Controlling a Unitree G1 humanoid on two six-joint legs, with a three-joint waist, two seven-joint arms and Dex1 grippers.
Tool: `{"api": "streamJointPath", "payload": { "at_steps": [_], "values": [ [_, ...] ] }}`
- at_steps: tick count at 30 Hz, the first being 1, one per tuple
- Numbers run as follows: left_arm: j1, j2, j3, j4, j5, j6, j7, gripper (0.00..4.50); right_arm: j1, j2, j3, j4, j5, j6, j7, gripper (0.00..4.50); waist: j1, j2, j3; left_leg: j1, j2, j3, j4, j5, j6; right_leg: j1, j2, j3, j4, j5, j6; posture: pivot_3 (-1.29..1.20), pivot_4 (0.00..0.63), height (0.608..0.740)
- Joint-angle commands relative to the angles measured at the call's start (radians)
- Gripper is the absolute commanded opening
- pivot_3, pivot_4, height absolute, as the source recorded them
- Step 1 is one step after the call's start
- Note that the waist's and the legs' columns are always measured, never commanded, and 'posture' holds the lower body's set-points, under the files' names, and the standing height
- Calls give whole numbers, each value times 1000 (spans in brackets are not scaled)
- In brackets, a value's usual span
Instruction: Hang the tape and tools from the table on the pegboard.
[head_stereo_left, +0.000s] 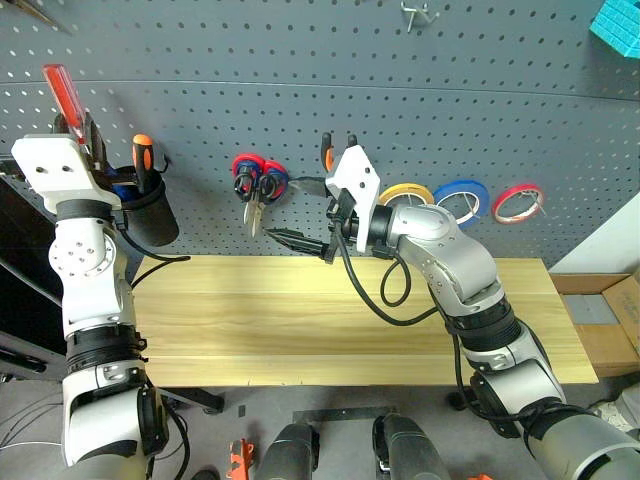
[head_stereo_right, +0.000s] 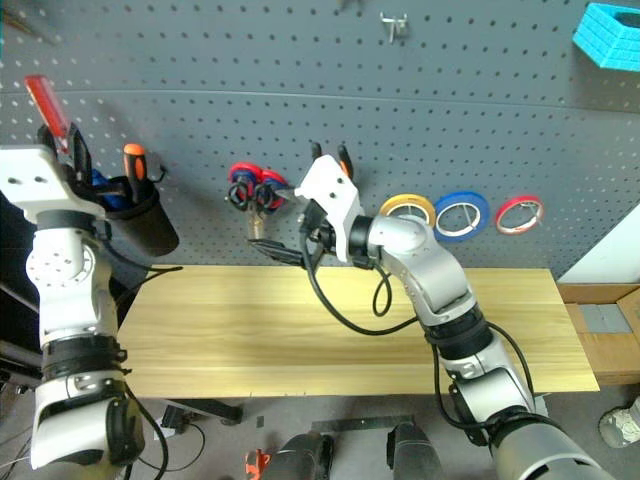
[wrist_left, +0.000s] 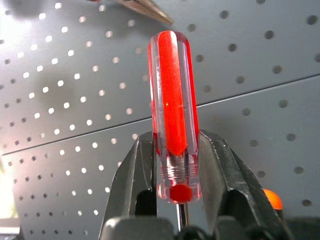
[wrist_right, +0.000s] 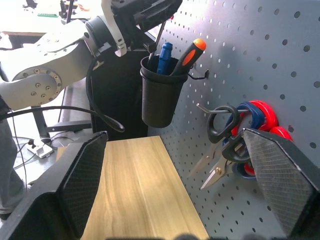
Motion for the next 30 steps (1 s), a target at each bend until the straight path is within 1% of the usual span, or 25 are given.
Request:
{"api": "streamJointPath", "payload": {
  "at_steps": [1,2,5,6,8,11,15,16,17,18,20,22,24,26,28,30],
  "values": [
    [0,29,2,-41,-23,31,-36,1544,-5,-1,-4,-43,2,-2,2,4500,0,0,0,0,0,0,0,0,0,0,0,0,0,0,0,35,119,740],
    [3,28,3,-45,-27,37,-39,1816,-4,-2,-3,-41,1,-3,1,4500,0,0,0,0,0,0,0,0,0,0,0,0,0,0,0,35,119,740],
    [18,20,16,-83,-25,30,-22,2890,2,-5,-1,-44,2,-2,4,4500,-1,0,0,0,0,0,0,0,0,0,0,0,0,0,0,35,119,740],
    [25,12,22,-112,-39,36,-20,3163,6,-8,-4,-48,8,1,8,4500,-1,0,0,0,0,0,0,0,0,0,0,0,0,0,0,35,119,740],
    [61,8,10,-223,-138,132,-105,3883,20,-20,-21,-66,39,19,29,4500,-1,-1,-1,0,0,0,0,0,0,0,0,0,0,0,0,33,123,740],
    [154,-3,21,-454,-346,329,-190,3883,76,-58,-59,-138,135,61,101,4500,-4,-1,-1,0,0,0,0,0,0,0,-1,0,0,0,0,27,133,740],
    [306,10,94,-622,-566,506,-264,3883,160,-112,-110,-228,268,125,174,4500,-5,0,-1,0,1,0,0,0,0,1,0,0,-1,0,0,33,145,740],
    [378,11,104,-686,-673,566,-322,3883,199,-125,-127,-240,298,140,182,4500,-9,0,-1,1,1,0,0,0,1,1,0,0,0,0,0,33,152,740],
    [445,13,95,-735,-729,613,-365,3883,239,-132,-149,-239,325,156,178,4500,-14,0,-1,2,1,0,0,-1,1,2,0,1,0,0,0,33,152,740],
    [504,21,73,-767,-738,647,-393,3883,275,-139,-164,-236,337,165,170,4500,-17,0,-1,2,2,0,-1,-3,4,3,0,1,0,0,0,34,158,740],
    [592,35,21,-791,-672,655,-424,3883,334,-164,-169,-233,329,164,161,4500,-18,1,0,4,2,0,-1,-3,5,5,0,1,-1,0,0,34,163,740],
    [645,14,-1,-777,-622,650,-409,3883,406,-187,-168,-207,284,142,130,4500,-16,2,0,5,1,0,-1,-3,5,6,0,1,0,0,-1,30,165,740],
    [670,-8,-18,-745,-575,637,-389,3883,471,-196,-176,-163,237,110,82,4500,-11,2,1,8,2,0,0,-3,5,11,0,0,-1,0,-1,21,165,740],
    [683,-30,-38,-681,-502,604,-371,3883,531,-196,-193,-105,182,64,20,4500,-6,3,0,16,2,0,-1,-3,6,19,0,0,-3,-1,-1,17,159,740],
    [698,-45,-58,-625,-428,560,-363,3883,566,-187,-226,-56,154,27,-34,4500,0,4,-1,21,2,1,-1,-3,6,24,0,0,-5,-5,3,12,154,740],
    [713,-79,-51,-594,-444,562,-374,3883,579,-179,-272,9,119,-11,-105,4500,0,4,-1,21,2,2,-1,-3,6,23,0,1,-5,-5,3,5,151,740]
  ]
}}
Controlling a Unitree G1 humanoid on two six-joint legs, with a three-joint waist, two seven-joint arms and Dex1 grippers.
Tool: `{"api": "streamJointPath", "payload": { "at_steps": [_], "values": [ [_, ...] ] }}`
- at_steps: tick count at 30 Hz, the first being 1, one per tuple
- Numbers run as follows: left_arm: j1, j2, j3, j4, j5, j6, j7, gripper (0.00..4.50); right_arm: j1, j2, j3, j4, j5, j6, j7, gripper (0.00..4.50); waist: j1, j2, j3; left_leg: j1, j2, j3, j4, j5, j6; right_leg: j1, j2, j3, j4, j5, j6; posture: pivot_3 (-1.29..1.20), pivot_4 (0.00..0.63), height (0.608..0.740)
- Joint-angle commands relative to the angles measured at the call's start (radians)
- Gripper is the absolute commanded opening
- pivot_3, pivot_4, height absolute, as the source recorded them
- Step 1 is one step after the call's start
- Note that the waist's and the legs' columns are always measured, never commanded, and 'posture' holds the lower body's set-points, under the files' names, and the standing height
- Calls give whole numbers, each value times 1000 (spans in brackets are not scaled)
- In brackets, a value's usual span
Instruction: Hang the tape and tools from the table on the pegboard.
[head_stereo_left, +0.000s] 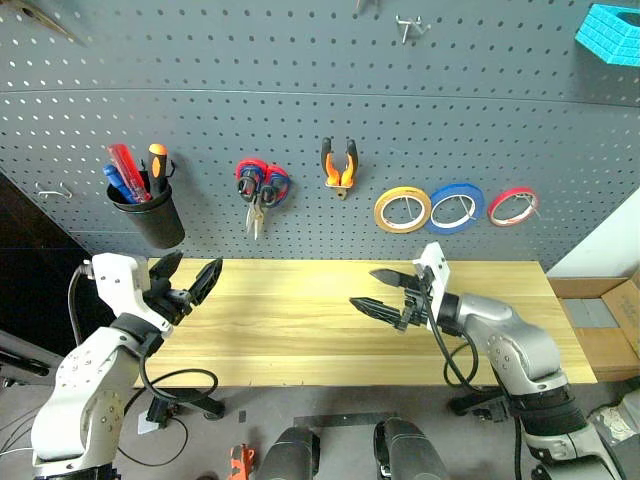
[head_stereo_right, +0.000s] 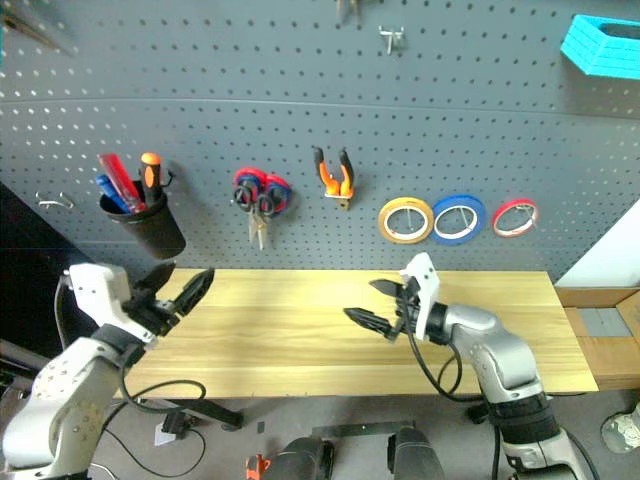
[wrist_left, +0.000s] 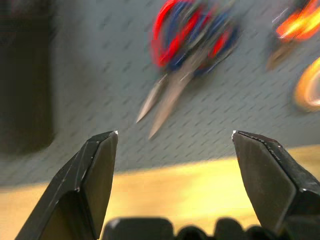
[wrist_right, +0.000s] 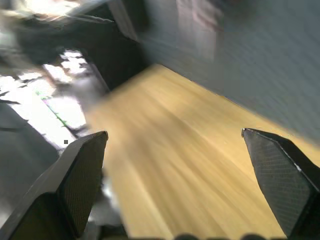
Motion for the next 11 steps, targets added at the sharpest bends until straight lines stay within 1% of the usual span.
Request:
{"api": "streamJointPath", "payload": {
  "at_steps": [1,3,6,7,10,11],
  "values": [
    [22,-44,6,44,19,-35,-8,3883,5,12,-101,66,-47,-80,-112,4500,0,0,0,0,0,0,0,0,0,0,0,0,0,1,-1,2,150,740],
    [49,-48,-1,111,65,-66,-31,3883,30,-5,-143,108,-59,-97,-138,4500,1,0,0,-1,0,0,0,0,0,-1,0,0,0,3,-4,-2,147,740],
    [77,-42,-11,182,113,-103,-54,3883,61,-38,-163,136,-78,-123,-124,4500,2,1,-1,-1,0,0,-1,0,0,-2,0,0,0,3,-5,-9,146,740],
    [83,-39,-14,195,124,-114,-65,3883,66,-47,-166,146,-87,-135,-125,4500,2,1,-1,-1,0,0,-1,-1,1,-2,0,0,0,3,-5,-9,146,740],
    [112,-26,-34,207,135,-113,-122,3883,72,-92,-155,234,-183,-213,-163,4500,1,2,-1,-2,1,1,-1,-1,1,-2,0,0,0,3,-4,-11,138,740],
    [121,-24,-43,211,143,-115,-133,3883,66,-94,-166,267,-187,-226,-168,4500,1,2,-1,-2,1,1,-1,-1,1,-2,-1,0,0,3,-4,-14,135,740]
  ]
}}
